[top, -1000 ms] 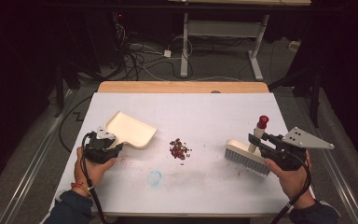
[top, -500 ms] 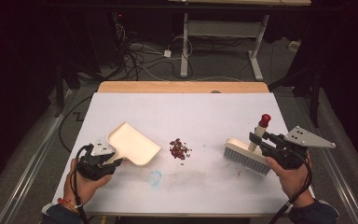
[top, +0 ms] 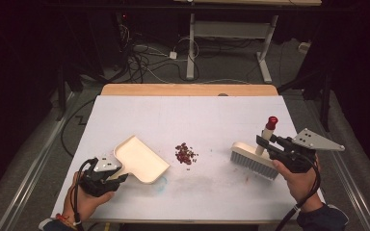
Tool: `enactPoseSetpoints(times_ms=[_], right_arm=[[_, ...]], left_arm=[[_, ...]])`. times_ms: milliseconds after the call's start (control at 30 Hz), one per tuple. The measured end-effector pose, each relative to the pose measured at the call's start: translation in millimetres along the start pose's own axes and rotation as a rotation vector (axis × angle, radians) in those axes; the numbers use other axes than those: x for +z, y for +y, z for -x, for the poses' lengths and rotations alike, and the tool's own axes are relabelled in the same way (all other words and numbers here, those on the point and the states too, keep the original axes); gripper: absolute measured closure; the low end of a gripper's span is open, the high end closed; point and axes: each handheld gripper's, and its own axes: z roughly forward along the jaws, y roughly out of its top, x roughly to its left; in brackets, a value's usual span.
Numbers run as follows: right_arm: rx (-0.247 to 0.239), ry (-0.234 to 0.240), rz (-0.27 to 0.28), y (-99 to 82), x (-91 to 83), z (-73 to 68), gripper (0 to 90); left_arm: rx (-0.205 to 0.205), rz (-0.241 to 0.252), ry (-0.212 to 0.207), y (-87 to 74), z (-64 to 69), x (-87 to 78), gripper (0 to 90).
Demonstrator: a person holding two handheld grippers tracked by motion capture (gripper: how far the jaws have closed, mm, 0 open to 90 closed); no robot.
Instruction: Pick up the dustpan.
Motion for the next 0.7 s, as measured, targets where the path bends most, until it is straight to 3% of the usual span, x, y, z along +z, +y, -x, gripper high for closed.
enactPoseSetpoints(times_ms=[333,533,700], right_arm=[[0.018,0.001,0.008,6.2,15.1,-0.6,70.5],[-0.009,0.002,0.017,16.1,30.2,-4.4,70.5],[-0.005,-0.028,0.039,27.7,44.9,-3.2,70.5]], left_arm=[[0.033,-0.029,-0.031,0.2,6.3,8.9,64.5],[0.049,-0.041,-0.035,0.1,6.5,12.0,64.5],[0.044,-0.046,-0.051,-0.8,7.6,14.1,64.4]])
